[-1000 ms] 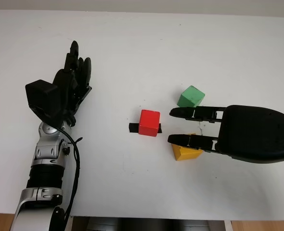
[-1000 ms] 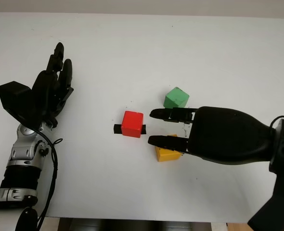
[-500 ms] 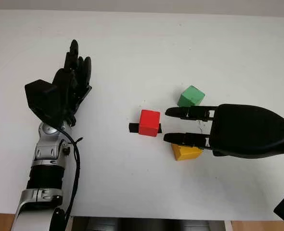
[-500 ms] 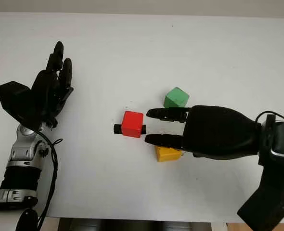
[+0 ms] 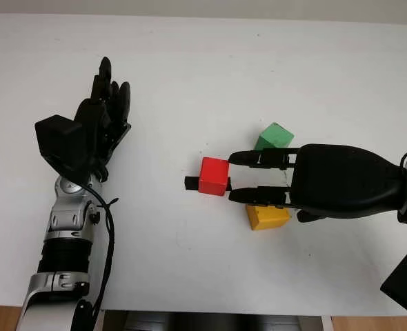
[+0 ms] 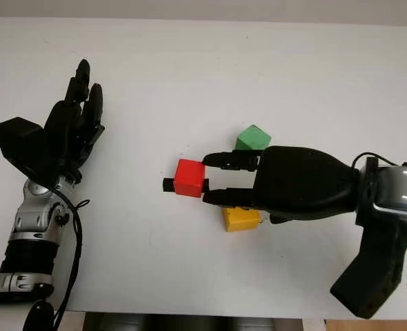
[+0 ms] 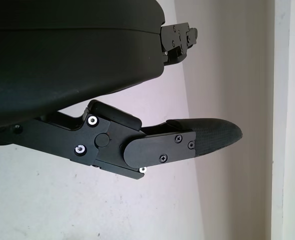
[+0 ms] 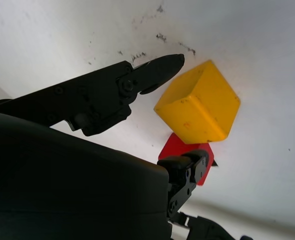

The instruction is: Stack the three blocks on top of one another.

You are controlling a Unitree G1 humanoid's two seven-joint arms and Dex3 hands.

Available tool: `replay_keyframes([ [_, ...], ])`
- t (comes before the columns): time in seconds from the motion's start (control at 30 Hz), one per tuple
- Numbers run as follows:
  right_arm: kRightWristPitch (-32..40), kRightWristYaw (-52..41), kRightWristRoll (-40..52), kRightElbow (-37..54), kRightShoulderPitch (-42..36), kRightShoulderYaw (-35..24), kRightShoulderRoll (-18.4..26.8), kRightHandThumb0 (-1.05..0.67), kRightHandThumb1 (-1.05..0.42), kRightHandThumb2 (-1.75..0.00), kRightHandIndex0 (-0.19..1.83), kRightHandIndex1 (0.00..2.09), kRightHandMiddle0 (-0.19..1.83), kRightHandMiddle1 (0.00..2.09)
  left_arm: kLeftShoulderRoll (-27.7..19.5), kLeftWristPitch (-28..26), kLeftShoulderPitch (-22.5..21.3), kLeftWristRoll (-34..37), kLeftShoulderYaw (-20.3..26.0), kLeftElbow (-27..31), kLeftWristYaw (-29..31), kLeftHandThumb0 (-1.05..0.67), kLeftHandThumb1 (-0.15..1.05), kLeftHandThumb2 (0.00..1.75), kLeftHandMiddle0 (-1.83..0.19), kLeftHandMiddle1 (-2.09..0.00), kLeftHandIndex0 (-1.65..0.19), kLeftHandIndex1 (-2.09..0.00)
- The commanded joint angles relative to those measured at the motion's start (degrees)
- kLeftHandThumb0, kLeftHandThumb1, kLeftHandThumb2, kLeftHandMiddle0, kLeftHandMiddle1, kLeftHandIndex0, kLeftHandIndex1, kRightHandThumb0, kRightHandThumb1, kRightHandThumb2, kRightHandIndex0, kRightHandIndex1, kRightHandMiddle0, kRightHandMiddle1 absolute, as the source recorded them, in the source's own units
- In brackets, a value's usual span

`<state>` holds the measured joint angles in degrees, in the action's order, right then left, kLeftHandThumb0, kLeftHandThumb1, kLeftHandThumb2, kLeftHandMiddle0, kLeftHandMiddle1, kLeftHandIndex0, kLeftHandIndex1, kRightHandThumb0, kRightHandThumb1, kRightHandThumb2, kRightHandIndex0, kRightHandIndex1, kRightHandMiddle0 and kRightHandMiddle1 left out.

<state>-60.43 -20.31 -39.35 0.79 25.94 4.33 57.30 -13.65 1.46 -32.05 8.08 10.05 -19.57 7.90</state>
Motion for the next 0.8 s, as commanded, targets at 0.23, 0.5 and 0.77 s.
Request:
replay_keyframes([
  [0.23,-3.81,5.55,-4.45,-4.15,4.0,1.66,-1.89,-0.51,-0.9,-0.05,0.26,0.13,0.48,0.51,0.38,-1.37,1.38,-0.16,0.01,1.65,-0.29,-0.75,1.05,0.54,0.14,-0.05,0.15,-0.05],
  [0.5,-6.16,10.45,-6.19,-6.28,5.09,1.95,-2.47,-0.5,-0.92,-0.05,0.34,0.17,0.62,1.15,0.48,-1.63,1.66,0.02,0.1,2.06,-0.58,-0.73,1.05,0.54,0.16,-0.05,0.17,-0.05],
  [0.77,1.61,2.83,6.34,-5.65,2.2,4.02,-1.96,-0.48,-0.89,-0.05,0.34,0.24,0.58,1.39,0.17,-1.59,1.28,-0.29,-0.06,1.14,-0.18,-0.73,1.05,0.56,0.16,-0.05,0.17,-0.05],
])
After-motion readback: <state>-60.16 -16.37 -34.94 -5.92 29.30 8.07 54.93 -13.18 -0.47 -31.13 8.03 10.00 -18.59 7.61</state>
